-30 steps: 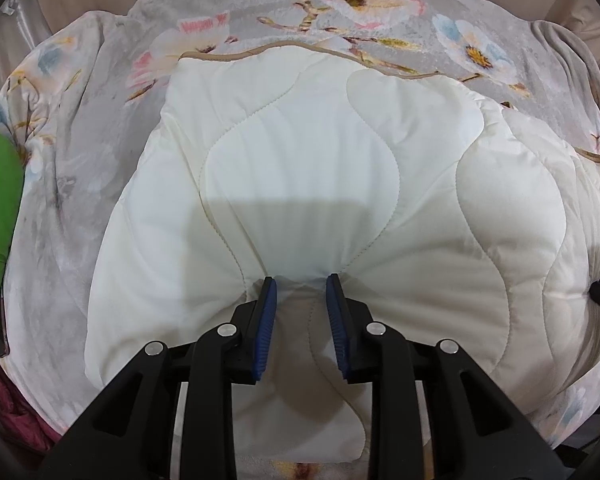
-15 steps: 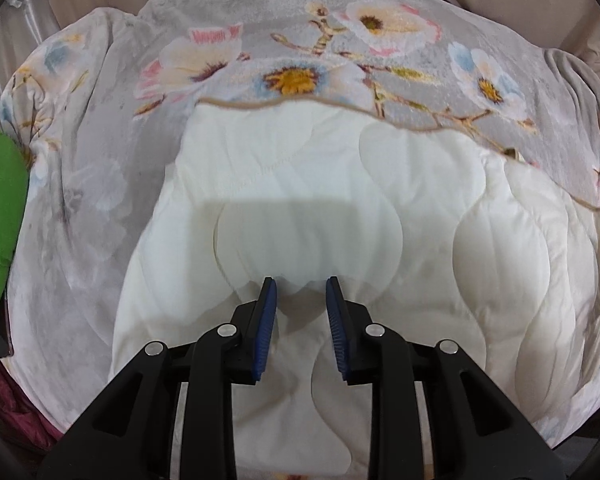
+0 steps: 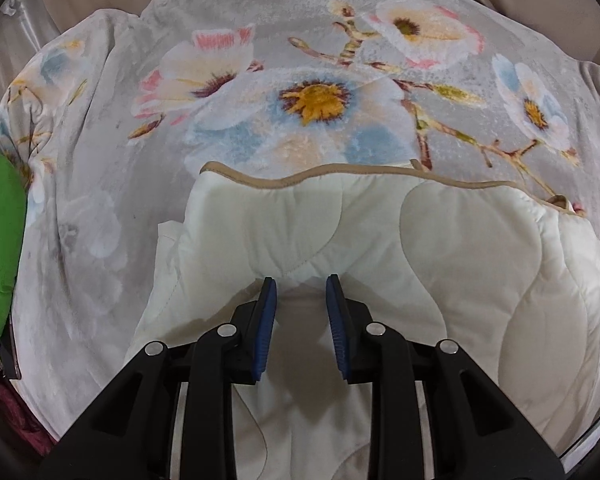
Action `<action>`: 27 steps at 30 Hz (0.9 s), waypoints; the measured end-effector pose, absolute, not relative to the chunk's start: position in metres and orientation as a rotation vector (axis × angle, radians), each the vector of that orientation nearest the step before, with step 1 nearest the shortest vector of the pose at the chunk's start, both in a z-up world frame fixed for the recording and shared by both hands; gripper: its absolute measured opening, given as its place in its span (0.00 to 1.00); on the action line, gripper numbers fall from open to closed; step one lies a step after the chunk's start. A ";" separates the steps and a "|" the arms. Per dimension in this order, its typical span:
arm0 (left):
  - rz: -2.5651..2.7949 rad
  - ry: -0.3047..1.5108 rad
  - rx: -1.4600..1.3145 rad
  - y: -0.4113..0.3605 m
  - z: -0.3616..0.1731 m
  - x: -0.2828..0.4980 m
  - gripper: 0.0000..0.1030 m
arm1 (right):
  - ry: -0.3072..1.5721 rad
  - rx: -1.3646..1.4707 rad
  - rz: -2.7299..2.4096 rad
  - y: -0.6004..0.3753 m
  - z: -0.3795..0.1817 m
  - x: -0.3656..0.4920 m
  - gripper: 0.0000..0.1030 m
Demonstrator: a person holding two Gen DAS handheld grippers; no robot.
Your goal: Fold large clothes
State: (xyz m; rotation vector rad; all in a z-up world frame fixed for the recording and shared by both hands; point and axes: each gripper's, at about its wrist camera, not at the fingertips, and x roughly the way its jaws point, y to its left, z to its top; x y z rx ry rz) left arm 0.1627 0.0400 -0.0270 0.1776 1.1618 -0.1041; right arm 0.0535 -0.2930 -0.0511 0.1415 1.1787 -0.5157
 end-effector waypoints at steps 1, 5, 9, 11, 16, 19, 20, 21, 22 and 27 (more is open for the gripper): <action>-0.103 1.164 0.182 0.039 -0.029 0.164 0.25 | 1.182 0.134 -0.518 -0.293 -0.054 0.055 0.08; -0.096 1.167 0.208 0.035 -0.036 0.167 0.25 | 1.184 0.097 -0.532 -0.291 -0.060 0.063 0.08; -0.096 1.162 0.222 0.034 -0.042 0.170 0.25 | 1.189 0.073 -0.540 -0.291 -0.065 0.069 0.08; -0.097 1.162 0.221 0.034 -0.043 0.171 0.25 | 1.196 0.061 -0.545 -0.289 -0.062 0.071 0.08; -0.095 1.163 0.222 0.034 -0.042 0.170 0.25 | 1.178 0.085 -0.512 -0.278 -0.041 0.066 0.08; -0.093 1.161 0.223 0.035 -0.042 0.171 0.25 | 1.161 0.107 -0.487 -0.271 -0.028 0.059 0.08; -0.091 1.160 0.225 0.034 -0.041 0.170 0.25 | 1.157 0.110 -0.480 -0.269 -0.024 0.057 0.08; -0.089 1.158 0.227 0.034 -0.041 0.169 0.25 | 1.152 0.114 -0.473 -0.266 -0.021 0.056 0.08; -0.088 1.155 0.231 0.034 -0.041 0.169 0.25 | 1.144 0.117 -0.464 -0.263 -0.017 0.053 0.08; -0.083 1.146 0.245 0.033 -0.041 0.165 0.25 | 1.129 0.112 -0.441 -0.250 -0.006 0.044 0.08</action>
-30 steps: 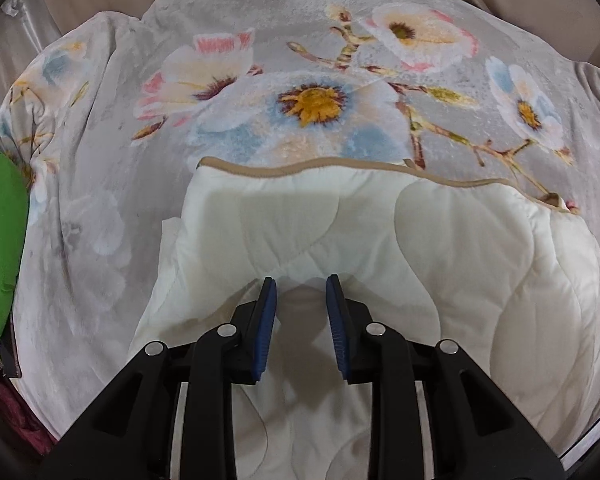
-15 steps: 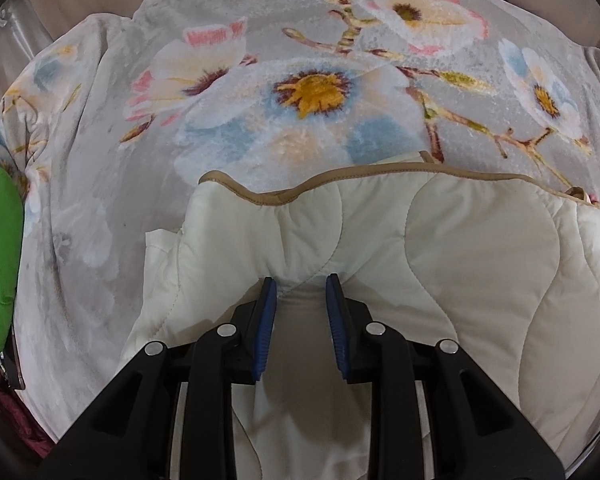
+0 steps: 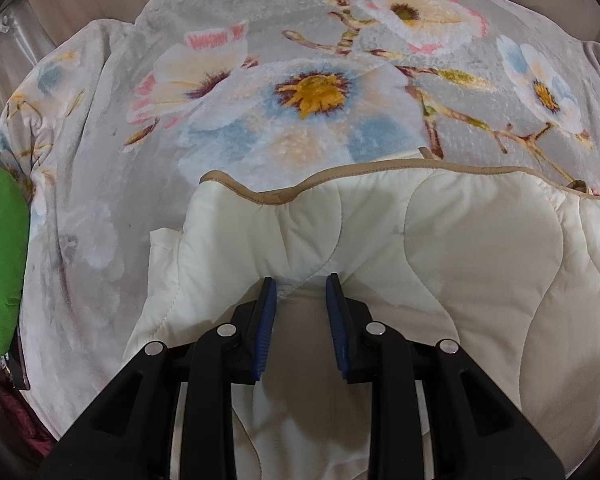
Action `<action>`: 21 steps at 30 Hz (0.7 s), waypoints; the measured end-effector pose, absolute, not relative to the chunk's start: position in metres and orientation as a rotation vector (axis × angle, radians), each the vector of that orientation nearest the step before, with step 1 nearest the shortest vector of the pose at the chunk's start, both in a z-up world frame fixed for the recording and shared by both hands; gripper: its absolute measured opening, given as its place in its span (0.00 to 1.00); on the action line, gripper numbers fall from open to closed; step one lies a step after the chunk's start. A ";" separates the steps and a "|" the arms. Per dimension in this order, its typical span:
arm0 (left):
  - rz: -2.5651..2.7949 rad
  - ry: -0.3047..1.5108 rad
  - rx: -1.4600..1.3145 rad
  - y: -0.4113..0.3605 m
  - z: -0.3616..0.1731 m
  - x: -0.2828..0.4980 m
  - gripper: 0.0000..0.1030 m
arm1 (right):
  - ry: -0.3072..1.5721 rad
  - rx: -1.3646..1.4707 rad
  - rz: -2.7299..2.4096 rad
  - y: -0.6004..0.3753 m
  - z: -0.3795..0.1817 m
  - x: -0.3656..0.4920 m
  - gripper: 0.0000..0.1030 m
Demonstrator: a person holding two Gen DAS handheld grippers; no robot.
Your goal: Fold large clothes
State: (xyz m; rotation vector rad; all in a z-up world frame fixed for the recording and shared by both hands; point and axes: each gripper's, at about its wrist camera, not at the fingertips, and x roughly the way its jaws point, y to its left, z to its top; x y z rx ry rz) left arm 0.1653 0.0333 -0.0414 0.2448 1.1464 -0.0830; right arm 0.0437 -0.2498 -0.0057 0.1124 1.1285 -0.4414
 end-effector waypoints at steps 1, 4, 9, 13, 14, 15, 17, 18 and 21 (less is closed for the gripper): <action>-0.082 1.145 0.247 0.032 -0.041 0.165 0.25 | 1.126 0.109 -0.436 -0.246 -0.004 0.042 0.08; -0.080 1.144 0.249 0.032 -0.041 0.163 0.25 | 1.125 0.100 -0.418 -0.237 -0.001 0.038 0.08; -0.080 1.144 0.241 0.033 -0.041 0.162 0.25 | 1.125 0.089 -0.387 -0.223 0.003 0.035 0.08; -0.084 1.149 0.185 0.044 -0.030 0.155 0.25 | 1.128 0.090 -0.354 -0.210 0.004 0.036 0.08; -0.087 1.152 0.163 0.049 -0.026 0.152 0.25 | 1.128 0.093 -0.342 -0.206 0.004 0.036 0.08; -0.091 1.149 0.129 0.057 -0.018 0.147 0.25 | 1.128 0.096 -0.326 -0.200 0.005 0.037 0.08; -0.093 1.127 0.066 0.077 -0.002 0.134 0.26 | 1.127 0.101 -0.290 -0.189 0.007 0.037 0.08; -0.087 1.122 0.047 0.086 0.003 0.129 0.29 | 1.128 0.103 -0.267 -0.181 0.007 0.039 0.08; -0.064 1.117 -0.059 0.127 0.012 0.114 0.47 | 1.135 0.101 -0.190 -0.155 0.006 0.044 0.08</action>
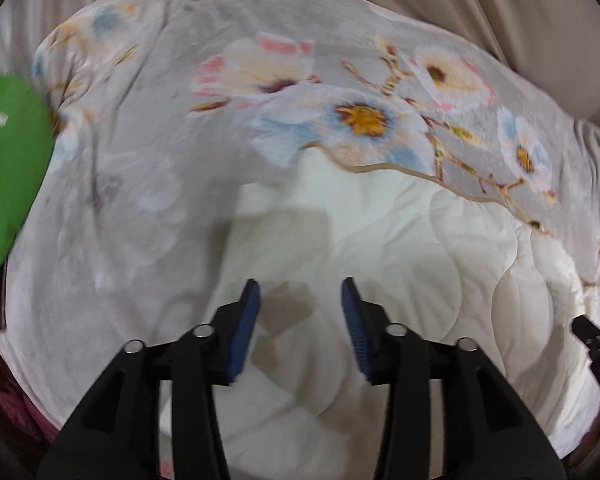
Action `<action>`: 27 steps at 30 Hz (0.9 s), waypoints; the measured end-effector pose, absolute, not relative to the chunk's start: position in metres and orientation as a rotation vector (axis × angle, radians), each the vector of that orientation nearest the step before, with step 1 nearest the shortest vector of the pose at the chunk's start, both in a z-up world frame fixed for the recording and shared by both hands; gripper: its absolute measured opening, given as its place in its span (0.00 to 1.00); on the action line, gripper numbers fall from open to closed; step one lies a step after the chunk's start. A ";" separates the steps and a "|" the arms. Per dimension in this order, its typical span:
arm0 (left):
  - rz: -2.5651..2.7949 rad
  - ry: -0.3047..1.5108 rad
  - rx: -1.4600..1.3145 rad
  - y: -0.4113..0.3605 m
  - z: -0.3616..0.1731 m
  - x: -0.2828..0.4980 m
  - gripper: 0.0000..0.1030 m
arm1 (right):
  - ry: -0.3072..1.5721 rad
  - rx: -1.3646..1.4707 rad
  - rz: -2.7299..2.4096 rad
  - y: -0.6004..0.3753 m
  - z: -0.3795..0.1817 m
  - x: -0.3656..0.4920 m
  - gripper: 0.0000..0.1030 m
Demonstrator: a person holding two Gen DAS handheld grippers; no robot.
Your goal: Fold large clothes
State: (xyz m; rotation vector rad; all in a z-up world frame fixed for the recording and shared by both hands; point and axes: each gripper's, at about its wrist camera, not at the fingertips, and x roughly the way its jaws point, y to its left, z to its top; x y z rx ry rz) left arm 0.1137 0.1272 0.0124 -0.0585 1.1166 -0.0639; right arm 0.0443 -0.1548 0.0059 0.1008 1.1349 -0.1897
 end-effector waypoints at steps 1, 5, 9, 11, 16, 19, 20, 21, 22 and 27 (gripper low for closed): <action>-0.047 1.124 -0.087 0.140 0.012 0.110 0.51 | 1.140 0.095 -0.162 -0.143 0.004 0.048 0.08; -0.009 1.180 -0.246 0.194 -0.007 0.091 0.57 | 1.162 0.063 -0.064 -0.103 -0.005 0.062 0.08; -0.039 1.216 -0.422 0.222 -0.030 0.074 0.67 | 1.215 0.046 -0.012 -0.075 -0.026 0.079 0.08; -0.057 1.223 -0.431 0.220 -0.037 0.072 0.72 | 1.249 0.030 -0.010 -0.067 -0.041 0.087 0.08; -0.137 1.257 -0.444 0.204 -0.063 0.082 0.92 | 1.274 0.018 -0.014 -0.060 -0.060 0.095 0.06; -0.133 1.272 -0.449 0.202 -0.073 0.089 0.90 | 1.278 0.001 -0.024 -0.057 -0.056 0.095 0.06; -0.129 1.271 -0.449 0.201 -0.071 0.089 0.82 | 1.269 0.012 -0.027 -0.058 -0.049 0.092 0.06; -0.136 1.268 -0.436 0.199 -0.066 0.089 0.77 | 1.254 0.036 -0.028 -0.061 -0.041 0.087 0.06; -0.143 1.263 -0.408 0.198 -0.059 0.087 0.66 | 1.244 0.062 -0.023 -0.065 -0.034 0.083 0.06; -0.172 1.205 -0.184 0.168 -0.012 0.079 0.29 | 1.257 0.116 -0.005 -0.071 -0.027 0.056 0.06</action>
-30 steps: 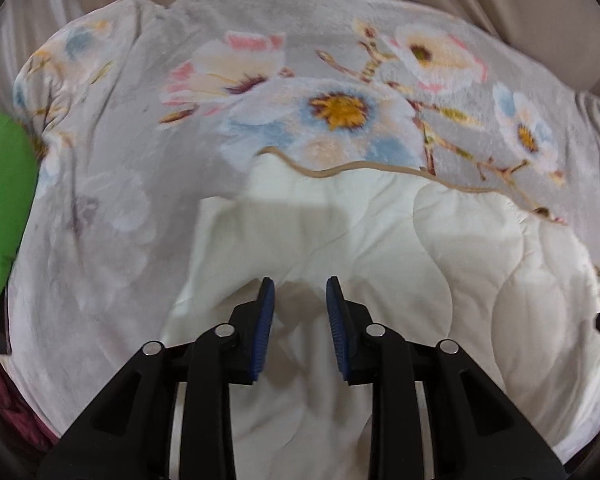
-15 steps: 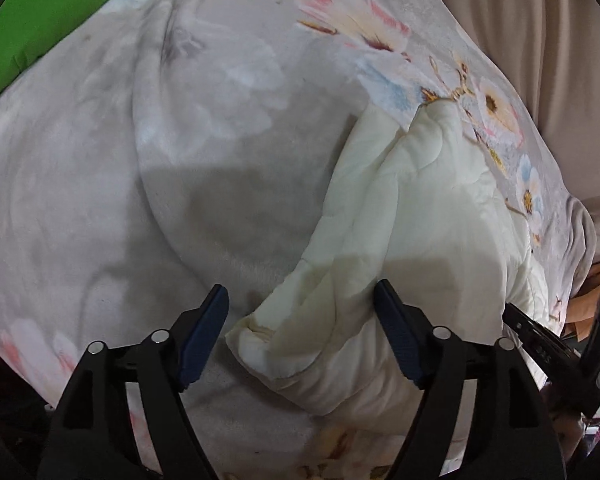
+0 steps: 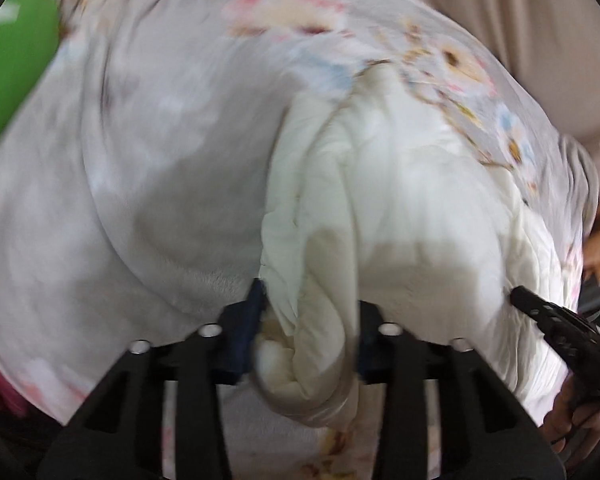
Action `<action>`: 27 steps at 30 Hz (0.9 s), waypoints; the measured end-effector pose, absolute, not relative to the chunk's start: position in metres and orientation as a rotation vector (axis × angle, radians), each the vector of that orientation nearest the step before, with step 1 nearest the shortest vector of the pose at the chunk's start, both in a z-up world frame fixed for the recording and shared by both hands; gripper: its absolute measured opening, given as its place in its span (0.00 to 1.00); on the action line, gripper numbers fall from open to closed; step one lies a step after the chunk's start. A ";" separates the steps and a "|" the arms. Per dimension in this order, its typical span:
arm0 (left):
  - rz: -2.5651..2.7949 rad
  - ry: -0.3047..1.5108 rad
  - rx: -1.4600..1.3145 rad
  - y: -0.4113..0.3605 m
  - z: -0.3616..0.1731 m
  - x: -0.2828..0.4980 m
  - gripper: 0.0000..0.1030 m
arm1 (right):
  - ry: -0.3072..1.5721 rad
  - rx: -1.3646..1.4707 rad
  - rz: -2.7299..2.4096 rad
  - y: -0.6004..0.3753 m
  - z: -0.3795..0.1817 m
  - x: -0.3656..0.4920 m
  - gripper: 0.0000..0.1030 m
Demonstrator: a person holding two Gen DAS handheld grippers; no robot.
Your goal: Fold large clothes
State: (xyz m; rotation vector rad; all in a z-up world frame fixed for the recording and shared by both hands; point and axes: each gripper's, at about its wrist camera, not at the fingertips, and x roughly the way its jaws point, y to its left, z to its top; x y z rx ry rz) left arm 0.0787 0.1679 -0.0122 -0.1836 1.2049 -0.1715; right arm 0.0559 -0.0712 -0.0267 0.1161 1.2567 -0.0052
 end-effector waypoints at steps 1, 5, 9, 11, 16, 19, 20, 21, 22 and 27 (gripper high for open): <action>-0.178 1.192 -0.157 0.162 -0.004 0.077 0.26 | 1.273 0.103 -0.010 -0.070 -0.034 0.052 0.06; -0.214 1.138 -0.099 0.141 0.029 0.068 0.21 | 1.280 0.087 -0.028 -0.067 -0.055 0.051 0.06; -0.253 1.088 -0.047 0.116 0.056 0.057 0.19 | 1.271 0.052 -0.025 -0.064 -0.065 0.053 0.05; -0.264 1.072 -0.028 0.110 0.064 0.053 0.18 | 1.263 0.039 -0.017 -0.063 -0.065 0.053 0.05; -0.275 1.033 0.022 0.092 0.083 0.041 0.17 | 1.224 0.148 0.000 -0.080 -0.038 0.027 0.05; -0.289 1.015 0.048 0.079 0.092 0.034 0.17 | 1.206 0.173 0.012 -0.087 -0.026 -0.001 0.06; -0.299 1.007 0.059 0.073 0.096 0.032 0.17 | 1.218 0.183 0.022 -0.088 -0.027 -0.010 0.06; -0.305 1.002 0.066 0.069 0.098 0.031 0.17 | 1.233 0.185 0.028 -0.087 -0.031 -0.016 0.06; -0.313 0.996 0.073 0.064 0.101 0.029 0.17 | 1.245 0.182 0.030 -0.086 -0.035 -0.021 0.06; -0.366 0.980 0.109 0.037 0.110 0.020 0.17 | 1.266 0.158 0.034 -0.076 -0.061 -0.030 0.05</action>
